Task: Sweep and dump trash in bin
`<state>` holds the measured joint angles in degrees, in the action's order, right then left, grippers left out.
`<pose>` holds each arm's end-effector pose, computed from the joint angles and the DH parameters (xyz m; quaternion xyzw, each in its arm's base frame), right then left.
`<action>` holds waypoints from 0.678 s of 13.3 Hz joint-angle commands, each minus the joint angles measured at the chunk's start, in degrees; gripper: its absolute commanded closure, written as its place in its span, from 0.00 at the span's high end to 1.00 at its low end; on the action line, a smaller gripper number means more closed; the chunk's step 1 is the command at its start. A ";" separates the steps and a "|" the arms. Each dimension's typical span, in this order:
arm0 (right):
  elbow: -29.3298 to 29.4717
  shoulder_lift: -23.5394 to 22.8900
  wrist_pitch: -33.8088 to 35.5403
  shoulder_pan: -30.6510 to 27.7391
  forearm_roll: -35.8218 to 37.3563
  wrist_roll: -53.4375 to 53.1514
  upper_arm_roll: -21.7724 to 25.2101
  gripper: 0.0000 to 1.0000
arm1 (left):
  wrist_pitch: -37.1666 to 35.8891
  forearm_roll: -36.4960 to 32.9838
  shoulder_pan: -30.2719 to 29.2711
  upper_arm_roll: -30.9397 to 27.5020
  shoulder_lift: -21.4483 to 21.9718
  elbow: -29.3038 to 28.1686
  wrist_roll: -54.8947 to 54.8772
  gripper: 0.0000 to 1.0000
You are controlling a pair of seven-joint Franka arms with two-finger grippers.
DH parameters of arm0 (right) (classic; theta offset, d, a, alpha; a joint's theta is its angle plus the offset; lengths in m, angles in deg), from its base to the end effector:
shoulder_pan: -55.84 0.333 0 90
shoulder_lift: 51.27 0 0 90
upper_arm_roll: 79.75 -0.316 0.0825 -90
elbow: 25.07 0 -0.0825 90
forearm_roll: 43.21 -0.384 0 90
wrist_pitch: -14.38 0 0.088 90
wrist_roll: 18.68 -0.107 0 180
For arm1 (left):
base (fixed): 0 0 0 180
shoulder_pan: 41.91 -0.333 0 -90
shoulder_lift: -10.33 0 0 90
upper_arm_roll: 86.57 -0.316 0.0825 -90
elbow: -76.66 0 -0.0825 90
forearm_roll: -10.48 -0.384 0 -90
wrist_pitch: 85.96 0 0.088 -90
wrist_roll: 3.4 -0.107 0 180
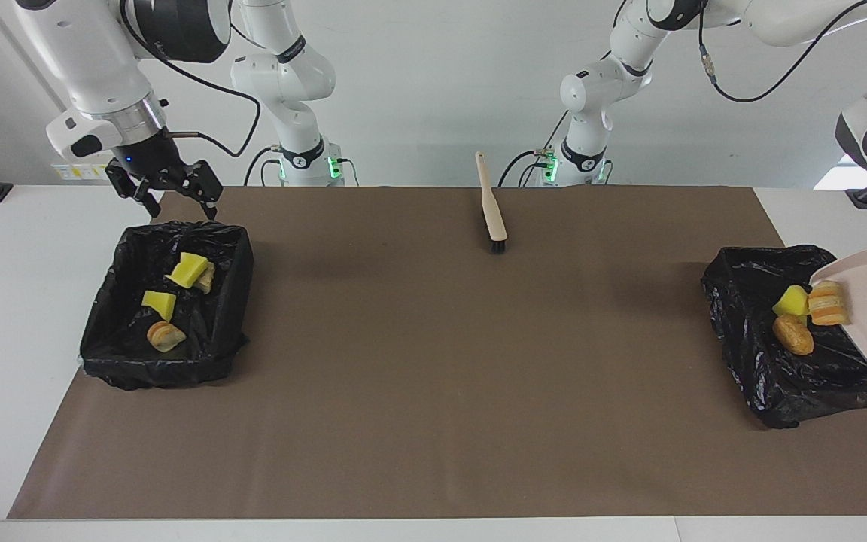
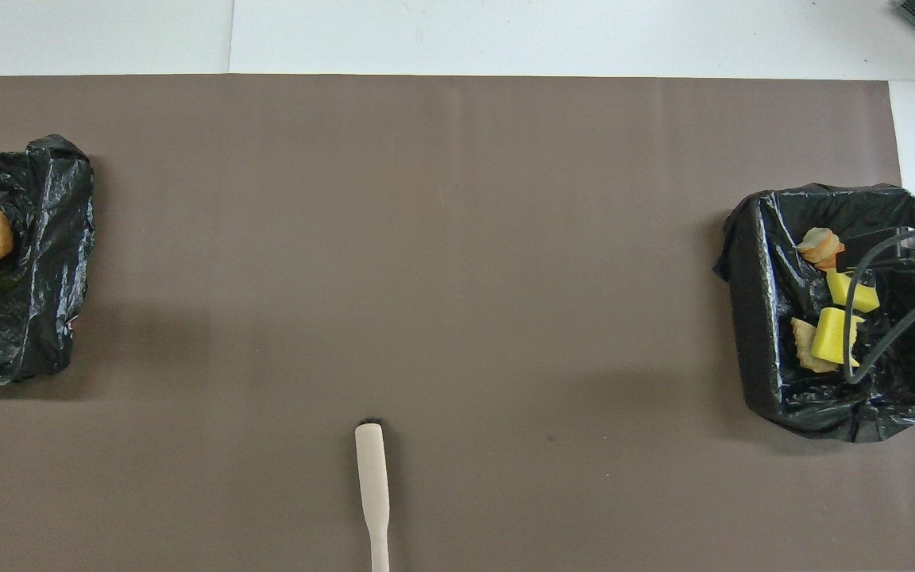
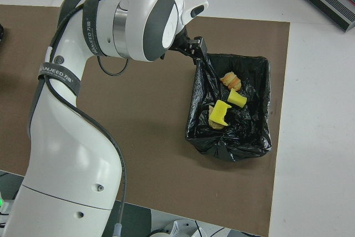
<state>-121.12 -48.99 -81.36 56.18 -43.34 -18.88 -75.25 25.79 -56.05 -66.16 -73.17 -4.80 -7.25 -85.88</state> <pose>0.5486 -0.0405 0.6051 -0.9991 0.0381 -0.0172 0.0021 0.6402 0.2065 0.5927 -0.6063 0.6071 0.2998 0.4172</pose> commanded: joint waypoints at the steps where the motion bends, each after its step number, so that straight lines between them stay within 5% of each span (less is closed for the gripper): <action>1: -0.72 0.71 0.38 -0.60 -1.10 0.64 -0.37 1.00 | -3.98 -2.89 0.09 2.58 1.24 0.06 1.00 0.00; 9: -0.72 0.71 0.38 -0.60 -1.18 0.64 -0.37 1.00 | -8.74 11.06 -1.14 5.23 2.56 2.17 7.41 0.00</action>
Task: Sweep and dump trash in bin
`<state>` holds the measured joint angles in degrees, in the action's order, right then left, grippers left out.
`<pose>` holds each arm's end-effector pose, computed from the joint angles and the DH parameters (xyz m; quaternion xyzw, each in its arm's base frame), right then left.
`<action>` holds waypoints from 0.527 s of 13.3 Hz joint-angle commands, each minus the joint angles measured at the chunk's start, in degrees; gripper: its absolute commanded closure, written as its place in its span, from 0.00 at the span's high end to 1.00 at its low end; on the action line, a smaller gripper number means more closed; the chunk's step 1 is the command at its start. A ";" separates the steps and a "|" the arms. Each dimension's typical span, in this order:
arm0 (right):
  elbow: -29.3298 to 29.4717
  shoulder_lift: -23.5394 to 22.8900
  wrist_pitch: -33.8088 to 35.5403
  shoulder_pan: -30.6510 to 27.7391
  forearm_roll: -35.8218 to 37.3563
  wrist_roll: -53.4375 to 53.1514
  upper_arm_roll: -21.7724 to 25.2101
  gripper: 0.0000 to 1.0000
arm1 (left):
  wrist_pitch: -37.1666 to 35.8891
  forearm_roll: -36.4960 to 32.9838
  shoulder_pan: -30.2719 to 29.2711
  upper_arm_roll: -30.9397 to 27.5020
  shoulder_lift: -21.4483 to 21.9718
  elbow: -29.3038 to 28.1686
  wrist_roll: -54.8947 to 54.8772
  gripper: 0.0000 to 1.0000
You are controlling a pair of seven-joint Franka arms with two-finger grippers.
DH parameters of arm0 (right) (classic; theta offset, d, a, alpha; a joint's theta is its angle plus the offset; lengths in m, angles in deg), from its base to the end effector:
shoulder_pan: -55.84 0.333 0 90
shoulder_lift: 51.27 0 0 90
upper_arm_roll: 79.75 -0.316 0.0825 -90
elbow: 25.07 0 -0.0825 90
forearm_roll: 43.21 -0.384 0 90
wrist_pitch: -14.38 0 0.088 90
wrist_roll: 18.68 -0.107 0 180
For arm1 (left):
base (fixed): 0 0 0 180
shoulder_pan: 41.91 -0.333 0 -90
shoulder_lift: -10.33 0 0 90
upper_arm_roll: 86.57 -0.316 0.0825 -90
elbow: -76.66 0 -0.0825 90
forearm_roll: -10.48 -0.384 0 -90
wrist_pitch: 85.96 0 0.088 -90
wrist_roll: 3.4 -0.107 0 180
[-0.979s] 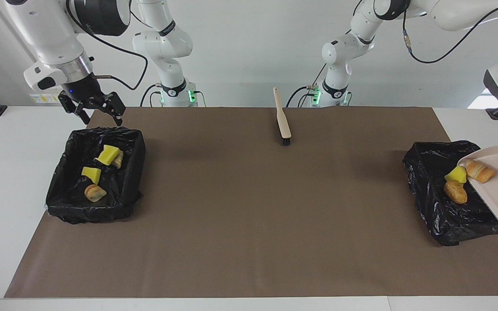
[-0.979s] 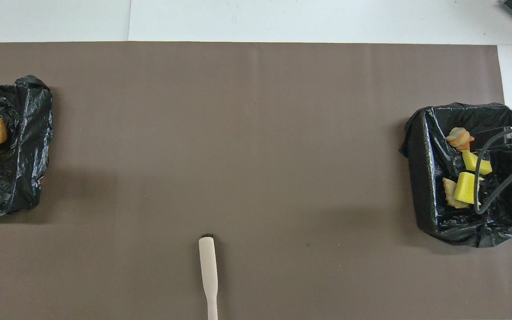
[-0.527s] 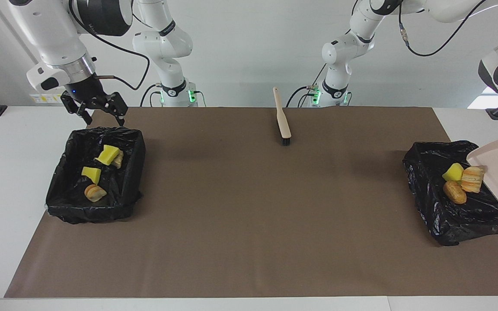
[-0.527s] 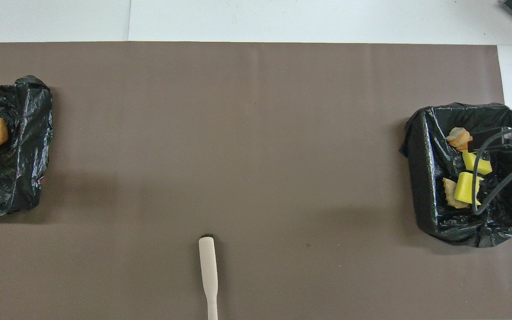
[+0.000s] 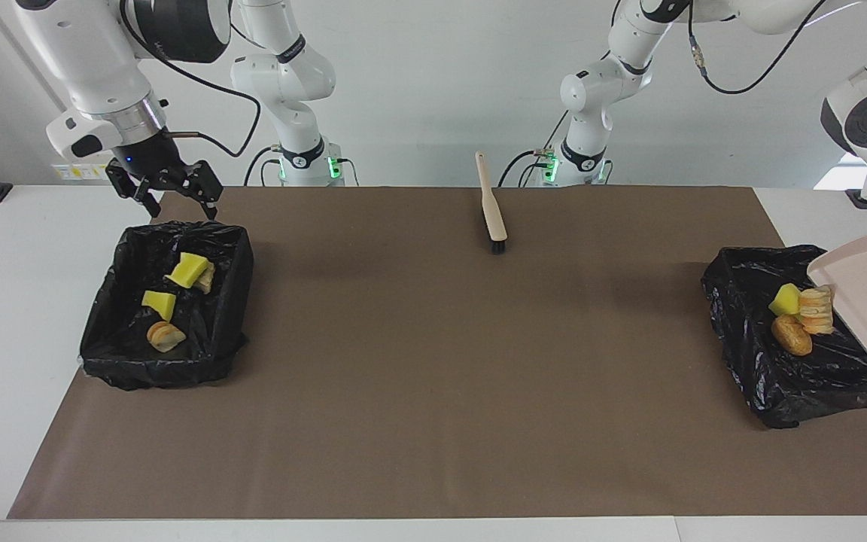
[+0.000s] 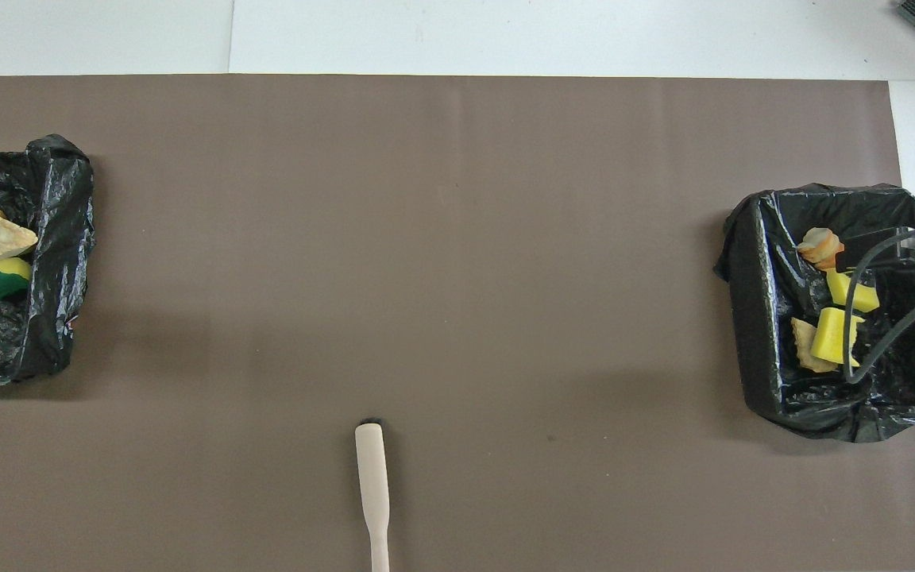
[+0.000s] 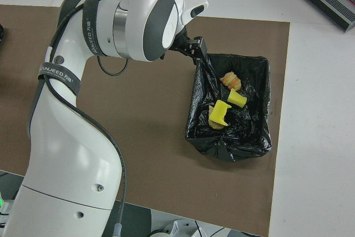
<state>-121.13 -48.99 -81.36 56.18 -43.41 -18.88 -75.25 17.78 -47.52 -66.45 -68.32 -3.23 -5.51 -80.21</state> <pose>0.5486 -0.0404 0.6050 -0.9991 0.0382 -0.0171 0.0027 0.6321 0.1667 0.6113 -0.6841 0.5731 0.2457 0.3784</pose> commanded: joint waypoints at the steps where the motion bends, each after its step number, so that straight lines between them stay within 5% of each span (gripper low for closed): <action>1: -0.72 0.71 0.29 -0.60 -1.11 0.64 -0.37 1.00 | -0.81 3.41 -1.38 0.21 0.98 0.96 2.36 0.00; 3: -0.72 0.71 0.38 -0.60 -1.11 0.64 -0.37 1.00 | -3.43 10.15 -2.00 -0.32 1.24 2.01 3.06 0.00; 7: -0.72 0.71 0.29 -0.60 -1.11 0.64 -0.37 1.00 | -14.06 22.74 -0.78 0.30 5.90 0.97 26.48 0.00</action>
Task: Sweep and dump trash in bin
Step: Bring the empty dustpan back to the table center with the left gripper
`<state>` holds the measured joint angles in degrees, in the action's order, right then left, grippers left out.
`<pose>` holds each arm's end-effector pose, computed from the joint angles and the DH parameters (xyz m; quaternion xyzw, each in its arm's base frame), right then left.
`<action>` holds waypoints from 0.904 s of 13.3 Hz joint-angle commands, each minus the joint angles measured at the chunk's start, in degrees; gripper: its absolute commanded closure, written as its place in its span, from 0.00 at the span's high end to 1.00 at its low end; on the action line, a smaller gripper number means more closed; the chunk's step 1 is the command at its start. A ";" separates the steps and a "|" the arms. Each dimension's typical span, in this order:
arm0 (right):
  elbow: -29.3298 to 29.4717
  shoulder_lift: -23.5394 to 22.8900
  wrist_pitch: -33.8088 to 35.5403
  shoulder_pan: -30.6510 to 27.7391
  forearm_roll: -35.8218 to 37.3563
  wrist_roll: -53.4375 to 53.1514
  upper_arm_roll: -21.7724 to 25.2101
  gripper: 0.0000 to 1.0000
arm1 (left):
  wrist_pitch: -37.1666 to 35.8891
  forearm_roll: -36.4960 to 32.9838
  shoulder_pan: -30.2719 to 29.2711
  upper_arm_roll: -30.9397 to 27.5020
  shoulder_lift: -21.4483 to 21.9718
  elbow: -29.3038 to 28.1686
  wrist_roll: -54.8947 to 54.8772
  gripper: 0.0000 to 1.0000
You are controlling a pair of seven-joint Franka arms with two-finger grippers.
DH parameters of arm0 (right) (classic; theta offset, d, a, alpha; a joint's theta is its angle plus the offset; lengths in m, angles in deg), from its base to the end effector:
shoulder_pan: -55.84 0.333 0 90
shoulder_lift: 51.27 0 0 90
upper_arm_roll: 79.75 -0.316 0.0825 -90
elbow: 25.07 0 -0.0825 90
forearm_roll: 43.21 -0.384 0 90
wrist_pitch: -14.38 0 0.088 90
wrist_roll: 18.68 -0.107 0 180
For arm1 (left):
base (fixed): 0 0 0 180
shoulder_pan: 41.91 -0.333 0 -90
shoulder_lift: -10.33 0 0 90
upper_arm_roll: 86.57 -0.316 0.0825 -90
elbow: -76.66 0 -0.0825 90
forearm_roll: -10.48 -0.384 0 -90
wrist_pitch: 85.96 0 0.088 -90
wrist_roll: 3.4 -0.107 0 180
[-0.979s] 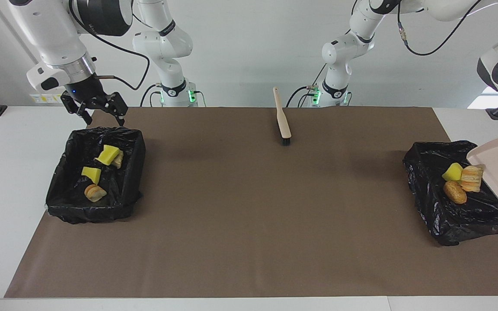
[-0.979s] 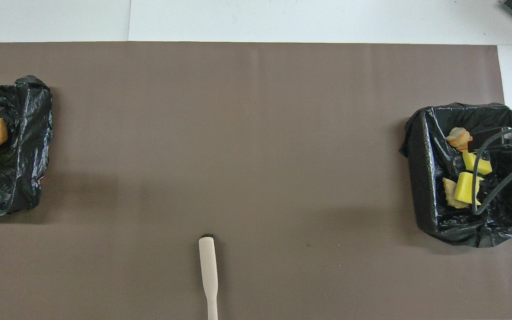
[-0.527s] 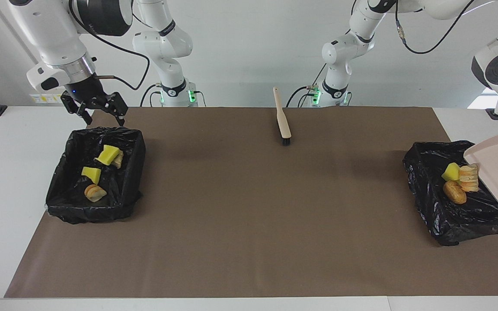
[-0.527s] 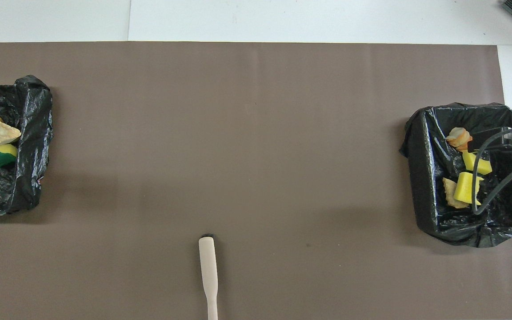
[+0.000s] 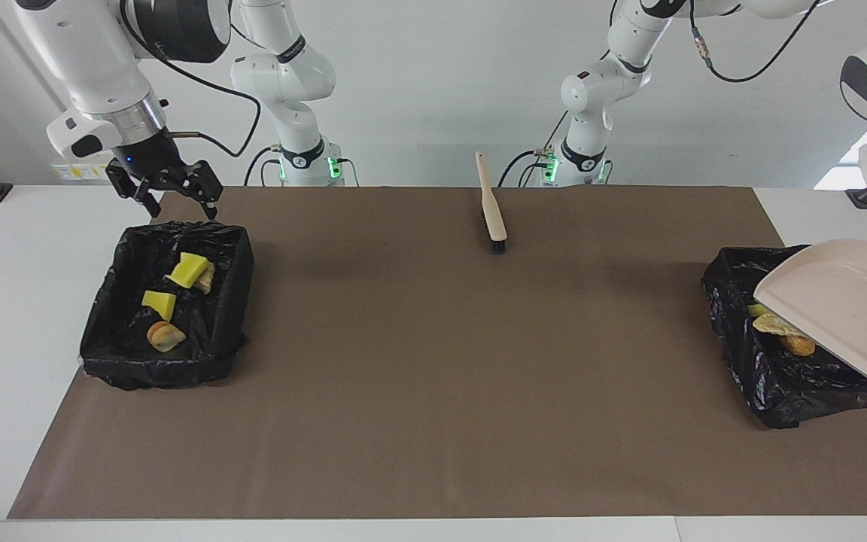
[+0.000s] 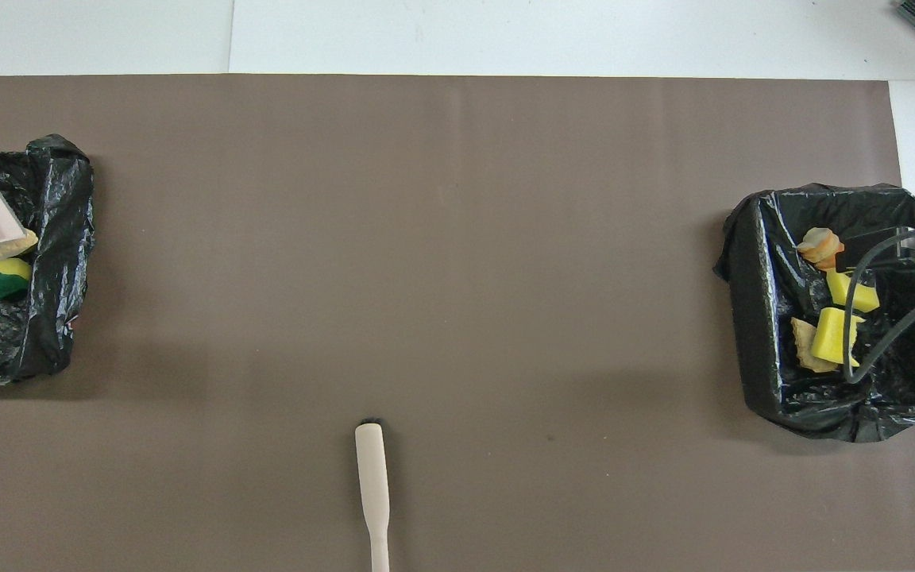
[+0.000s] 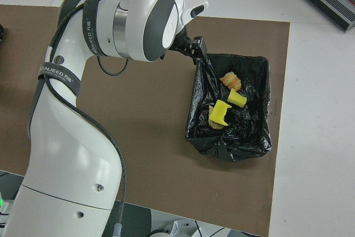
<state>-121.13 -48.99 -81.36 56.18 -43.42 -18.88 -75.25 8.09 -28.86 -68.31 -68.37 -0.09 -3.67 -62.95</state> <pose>0.5486 -0.0404 0.6050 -0.9991 0.0382 -0.0171 0.0028 0.5964 0.1704 0.6288 -0.8524 0.4202 0.1470 0.2744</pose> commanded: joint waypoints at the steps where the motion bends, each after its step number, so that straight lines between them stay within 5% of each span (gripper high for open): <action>1: -0.72 0.71 0.38 -0.60 -1.10 0.64 -0.37 1.00 | -6.58 6.10 1.79 0.86 2.94 -1.14 13.98 0.00; 7: -0.72 0.71 0.38 -0.60 -1.10 0.64 -0.37 1.00 | -10.11 22.71 13.29 0.07 8.65 -11.41 44.19 0.00; 12: -0.72 0.71 0.38 -0.60 -1.10 0.64 -0.37 1.00 | -4.95 36.42 22.96 0.86 9.89 -17.40 67.51 0.00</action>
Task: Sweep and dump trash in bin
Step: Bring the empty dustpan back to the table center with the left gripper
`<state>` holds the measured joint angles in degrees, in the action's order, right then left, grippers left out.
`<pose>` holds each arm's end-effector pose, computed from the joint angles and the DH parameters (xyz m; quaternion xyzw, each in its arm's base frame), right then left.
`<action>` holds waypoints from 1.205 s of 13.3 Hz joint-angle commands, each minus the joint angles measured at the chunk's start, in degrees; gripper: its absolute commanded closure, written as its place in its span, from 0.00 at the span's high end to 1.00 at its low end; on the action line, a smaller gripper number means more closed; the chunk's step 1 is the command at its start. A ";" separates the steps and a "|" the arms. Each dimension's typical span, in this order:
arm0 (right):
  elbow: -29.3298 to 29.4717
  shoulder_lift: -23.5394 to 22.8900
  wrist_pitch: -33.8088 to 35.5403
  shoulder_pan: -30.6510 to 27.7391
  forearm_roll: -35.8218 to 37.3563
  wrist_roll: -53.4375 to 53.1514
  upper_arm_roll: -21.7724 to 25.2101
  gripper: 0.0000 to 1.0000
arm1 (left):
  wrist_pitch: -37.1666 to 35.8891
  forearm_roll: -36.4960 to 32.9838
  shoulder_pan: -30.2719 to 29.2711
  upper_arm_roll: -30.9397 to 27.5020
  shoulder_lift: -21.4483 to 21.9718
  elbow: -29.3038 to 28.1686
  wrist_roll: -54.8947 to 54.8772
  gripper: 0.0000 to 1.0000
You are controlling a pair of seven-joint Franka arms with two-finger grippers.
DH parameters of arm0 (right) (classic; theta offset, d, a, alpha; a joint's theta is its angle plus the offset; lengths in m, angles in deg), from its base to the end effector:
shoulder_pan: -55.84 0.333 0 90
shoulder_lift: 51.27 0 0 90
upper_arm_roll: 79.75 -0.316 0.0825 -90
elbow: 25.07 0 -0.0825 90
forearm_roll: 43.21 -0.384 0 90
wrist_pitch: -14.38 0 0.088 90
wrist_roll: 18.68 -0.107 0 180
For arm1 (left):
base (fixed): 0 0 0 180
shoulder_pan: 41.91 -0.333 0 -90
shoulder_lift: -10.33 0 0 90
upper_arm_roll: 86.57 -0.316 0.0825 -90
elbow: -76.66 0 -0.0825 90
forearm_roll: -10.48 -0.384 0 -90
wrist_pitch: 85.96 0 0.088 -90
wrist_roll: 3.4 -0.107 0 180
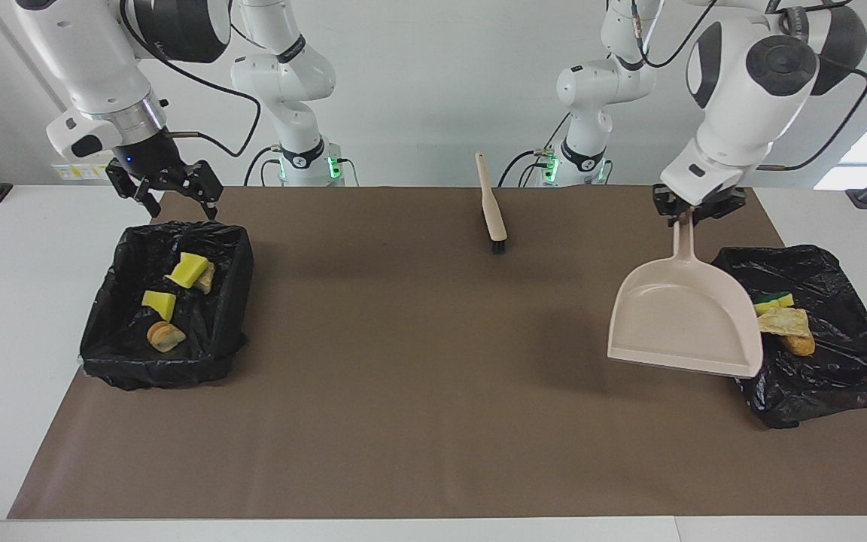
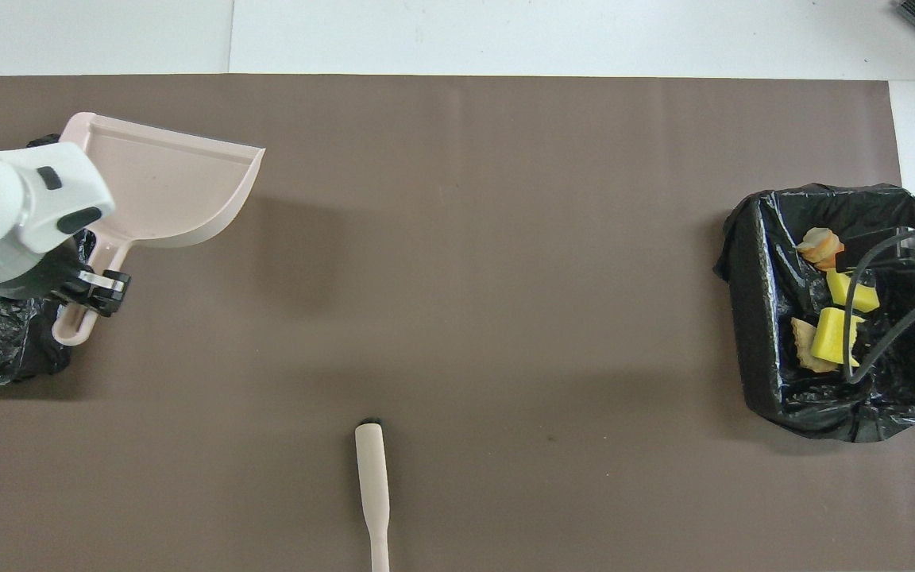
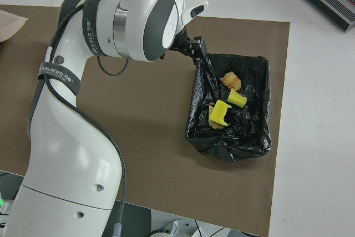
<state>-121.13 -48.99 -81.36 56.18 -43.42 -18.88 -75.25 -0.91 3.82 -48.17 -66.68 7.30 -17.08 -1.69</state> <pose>0.5486 -0.0404 0.6050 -0.9991 0.0382 -0.0171 0.0028 0.5425 -0.1134 0.5604 -0.9882 0.1047 0.0929 0.0621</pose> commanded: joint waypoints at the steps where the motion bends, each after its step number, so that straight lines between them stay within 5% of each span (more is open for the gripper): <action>1: -0.71 0.71 0.38 -0.60 -1.10 0.64 -0.37 1.00 | 6.16 5.42 4.67 -0.65 2.24 -4.60 9.68 0.00; 6: -0.71 0.71 0.38 -0.60 -1.10 0.64 -0.37 1.00 | 22.33 6.13 6.96 9.98 0.39 -14.34 23.25 0.00; 16: -0.63 0.62 -0.06 -0.69 -0.93 0.46 -0.28 1.00 | 37.64 -0.36 15.32 11.22 -10.50 -18.93 34.50 0.00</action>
<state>-121.13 -48.99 -81.37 56.17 -43.42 -18.88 -75.25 34.30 5.49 -33.19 -55.15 -3.01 -34.23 31.91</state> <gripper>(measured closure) 0.000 0.683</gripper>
